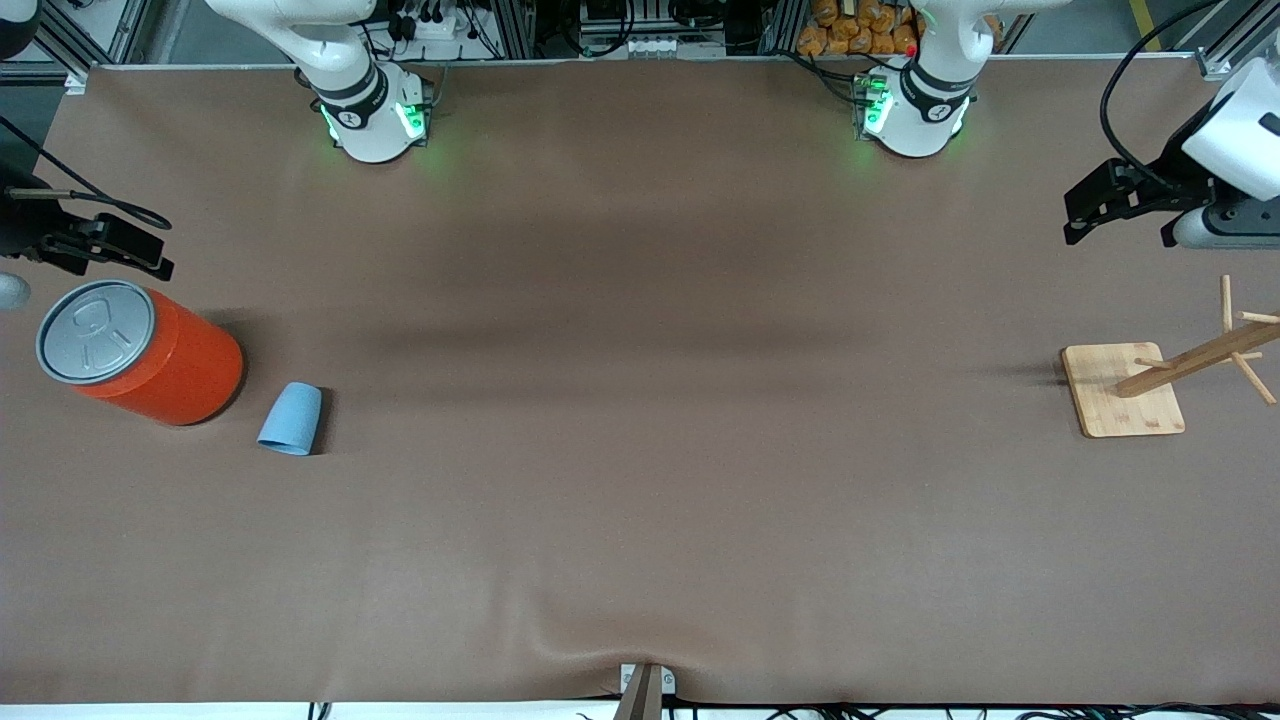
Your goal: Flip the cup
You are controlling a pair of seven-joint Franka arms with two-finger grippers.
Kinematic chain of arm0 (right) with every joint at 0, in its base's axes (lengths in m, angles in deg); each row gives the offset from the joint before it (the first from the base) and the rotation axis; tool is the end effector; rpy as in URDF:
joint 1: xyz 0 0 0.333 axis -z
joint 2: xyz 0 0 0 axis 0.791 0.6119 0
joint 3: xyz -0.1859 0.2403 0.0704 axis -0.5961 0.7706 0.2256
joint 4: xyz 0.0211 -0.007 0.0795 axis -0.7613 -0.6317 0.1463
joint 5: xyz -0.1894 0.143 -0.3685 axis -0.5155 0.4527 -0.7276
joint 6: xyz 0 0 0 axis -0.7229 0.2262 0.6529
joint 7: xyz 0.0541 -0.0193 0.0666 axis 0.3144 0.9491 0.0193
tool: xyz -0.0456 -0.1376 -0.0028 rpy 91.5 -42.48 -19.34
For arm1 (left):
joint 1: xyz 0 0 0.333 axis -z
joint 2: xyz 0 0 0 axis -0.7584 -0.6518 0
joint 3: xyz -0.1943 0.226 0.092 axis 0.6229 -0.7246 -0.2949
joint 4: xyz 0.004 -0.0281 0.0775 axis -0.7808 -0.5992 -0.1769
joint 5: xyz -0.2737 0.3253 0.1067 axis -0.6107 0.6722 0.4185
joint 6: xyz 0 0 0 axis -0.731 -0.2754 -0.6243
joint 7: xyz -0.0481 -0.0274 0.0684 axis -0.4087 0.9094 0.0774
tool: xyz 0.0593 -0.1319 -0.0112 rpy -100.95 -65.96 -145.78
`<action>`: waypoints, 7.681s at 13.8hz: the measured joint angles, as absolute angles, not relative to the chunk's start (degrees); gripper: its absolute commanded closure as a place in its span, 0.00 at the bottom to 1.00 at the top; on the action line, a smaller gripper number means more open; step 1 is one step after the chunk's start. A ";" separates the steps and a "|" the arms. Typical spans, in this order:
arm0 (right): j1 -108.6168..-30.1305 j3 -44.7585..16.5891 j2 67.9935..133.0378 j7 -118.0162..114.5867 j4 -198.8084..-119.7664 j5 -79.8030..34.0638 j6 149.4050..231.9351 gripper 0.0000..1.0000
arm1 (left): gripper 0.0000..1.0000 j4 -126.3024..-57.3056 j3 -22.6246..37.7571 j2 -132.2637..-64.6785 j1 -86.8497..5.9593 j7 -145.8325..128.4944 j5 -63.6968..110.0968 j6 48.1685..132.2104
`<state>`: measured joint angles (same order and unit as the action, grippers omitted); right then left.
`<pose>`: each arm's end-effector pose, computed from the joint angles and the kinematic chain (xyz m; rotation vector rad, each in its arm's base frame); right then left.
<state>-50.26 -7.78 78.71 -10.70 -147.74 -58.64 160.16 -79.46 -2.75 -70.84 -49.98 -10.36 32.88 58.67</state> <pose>0.5982 -0.0091 0.5816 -3.1176 0.1376 0.1127 0.5776 -0.0730 0.6211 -3.1244 0.0665 -0.0077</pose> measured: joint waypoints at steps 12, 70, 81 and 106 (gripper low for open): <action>-48.14 -8.16 89.34 -10.67 -155.40 -58.64 172.43 0.00 | 0.00 -78.77 -3.13 -71.05 -51.38 -10.37 32.88 57.93; -95.58 -9.65 119.34 35.32 -150.74 -68.43 222.45 0.00 | 0.00 -78.12 -3.08 -70.26 -55.83 -10.61 30.85 56.47; -88.47 -11.03 108.06 7.30 -147.78 -68.37 200.61 0.00 | 0.00 -83.06 -2.51 -72.87 -55.57 -10.61 15.90 56.12; -53.10 -12.05 78.61 -4.86 -151.86 -59.68 163.44 0.00 | 0.18 -76.05 6.34 -116.89 -40.43 -18.53 -16.33 101.73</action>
